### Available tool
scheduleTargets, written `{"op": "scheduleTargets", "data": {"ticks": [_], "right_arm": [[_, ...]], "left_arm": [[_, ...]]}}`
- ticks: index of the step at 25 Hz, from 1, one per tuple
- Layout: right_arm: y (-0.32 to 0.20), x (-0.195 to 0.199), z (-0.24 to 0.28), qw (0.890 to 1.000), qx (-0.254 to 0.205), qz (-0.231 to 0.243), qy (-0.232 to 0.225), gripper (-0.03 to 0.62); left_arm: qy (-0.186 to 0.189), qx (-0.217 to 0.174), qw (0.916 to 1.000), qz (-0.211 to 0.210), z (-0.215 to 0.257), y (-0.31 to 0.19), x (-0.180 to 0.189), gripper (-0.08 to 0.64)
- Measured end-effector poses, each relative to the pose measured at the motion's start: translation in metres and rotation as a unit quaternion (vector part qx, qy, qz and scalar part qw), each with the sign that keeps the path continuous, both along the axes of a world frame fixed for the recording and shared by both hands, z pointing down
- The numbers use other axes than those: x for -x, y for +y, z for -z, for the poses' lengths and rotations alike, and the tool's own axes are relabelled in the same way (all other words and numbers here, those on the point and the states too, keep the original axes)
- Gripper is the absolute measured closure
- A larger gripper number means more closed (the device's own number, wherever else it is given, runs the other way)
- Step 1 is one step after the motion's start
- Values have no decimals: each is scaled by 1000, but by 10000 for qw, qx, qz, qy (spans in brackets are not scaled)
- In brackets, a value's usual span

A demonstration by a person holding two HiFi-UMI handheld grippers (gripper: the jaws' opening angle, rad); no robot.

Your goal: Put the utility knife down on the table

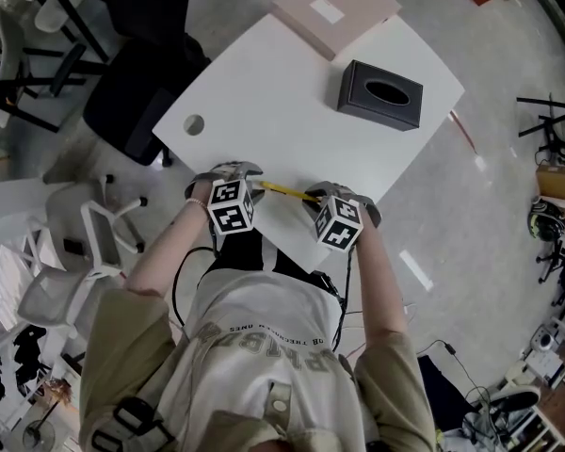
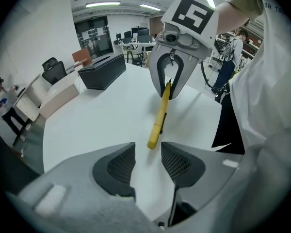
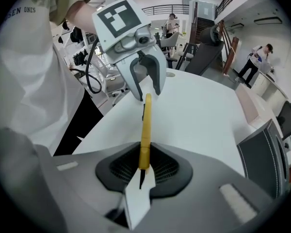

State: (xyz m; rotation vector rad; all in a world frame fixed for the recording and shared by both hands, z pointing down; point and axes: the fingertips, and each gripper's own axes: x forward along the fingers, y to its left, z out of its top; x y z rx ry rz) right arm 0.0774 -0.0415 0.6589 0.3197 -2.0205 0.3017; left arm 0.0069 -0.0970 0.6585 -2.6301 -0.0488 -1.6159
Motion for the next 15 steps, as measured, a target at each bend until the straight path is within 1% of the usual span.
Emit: {"op": "scheduleTargets", "data": {"ticks": [2, 5, 12, 15], "right_arm": [[1, 0, -2, 10000, 41, 3, -5, 531], [3, -2, -6, 9999, 103, 41, 4, 531], [3, -3, -11, 9997, 236, 42, -41, 531], [3, -5, -14, 9995, 298, 26, -62, 531]], "left_arm": [[34, -63, 10000, -30, 3, 3, 0, 399], [86, -58, 9999, -67, 5, 8, -6, 416], [55, -64, 9999, -117, 0, 10, -9, 459], [17, -124, 9997, -194, -2, 10, -11, 485]]}}
